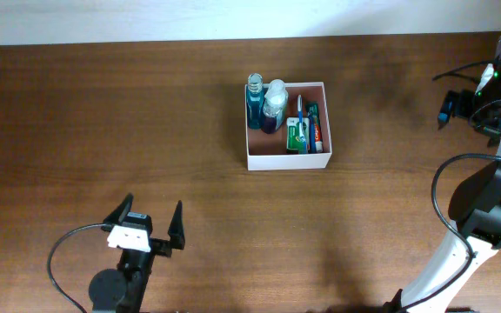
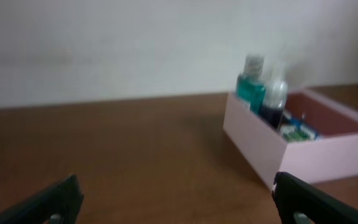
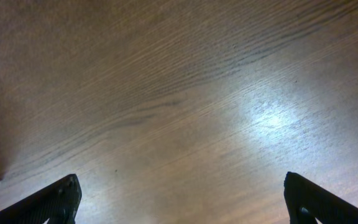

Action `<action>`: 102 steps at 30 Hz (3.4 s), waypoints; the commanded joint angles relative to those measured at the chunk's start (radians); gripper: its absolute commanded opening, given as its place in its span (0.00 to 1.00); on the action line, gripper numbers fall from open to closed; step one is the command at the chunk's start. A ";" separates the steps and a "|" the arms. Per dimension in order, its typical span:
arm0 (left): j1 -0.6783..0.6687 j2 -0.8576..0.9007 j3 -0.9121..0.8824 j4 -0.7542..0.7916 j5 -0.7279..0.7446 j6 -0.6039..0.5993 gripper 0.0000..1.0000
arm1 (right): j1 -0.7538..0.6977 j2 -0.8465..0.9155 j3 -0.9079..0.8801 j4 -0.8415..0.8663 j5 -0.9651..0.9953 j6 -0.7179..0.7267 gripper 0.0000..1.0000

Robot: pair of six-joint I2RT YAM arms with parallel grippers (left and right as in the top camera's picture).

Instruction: Pack container

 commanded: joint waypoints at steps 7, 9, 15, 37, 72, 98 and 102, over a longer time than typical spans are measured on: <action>0.031 -0.009 -0.001 -0.010 -0.024 -0.010 0.99 | 0.003 -0.036 -0.004 0.000 0.013 0.011 0.99; 0.031 -0.009 -0.001 -0.010 -0.024 -0.010 0.99 | 0.003 -0.036 -0.004 0.000 0.012 0.011 0.99; 0.031 -0.009 -0.001 -0.010 -0.024 -0.010 0.99 | 0.003 -0.036 -0.004 0.000 0.013 0.011 0.99; 0.031 -0.009 -0.001 -0.010 -0.024 -0.010 0.99 | 0.003 -0.036 -0.004 0.000 0.013 0.011 0.99; 0.031 -0.009 -0.001 -0.010 -0.024 -0.010 0.99 | 0.165 -0.597 -0.024 0.000 0.020 0.010 0.99; 0.031 -0.009 -0.001 -0.010 -0.024 -0.010 0.99 | 0.283 -1.873 -1.688 1.131 -0.125 0.091 0.99; 0.031 -0.009 -0.001 -0.010 -0.024 -0.010 0.99 | 0.313 -2.012 -1.871 1.269 -0.158 0.091 0.99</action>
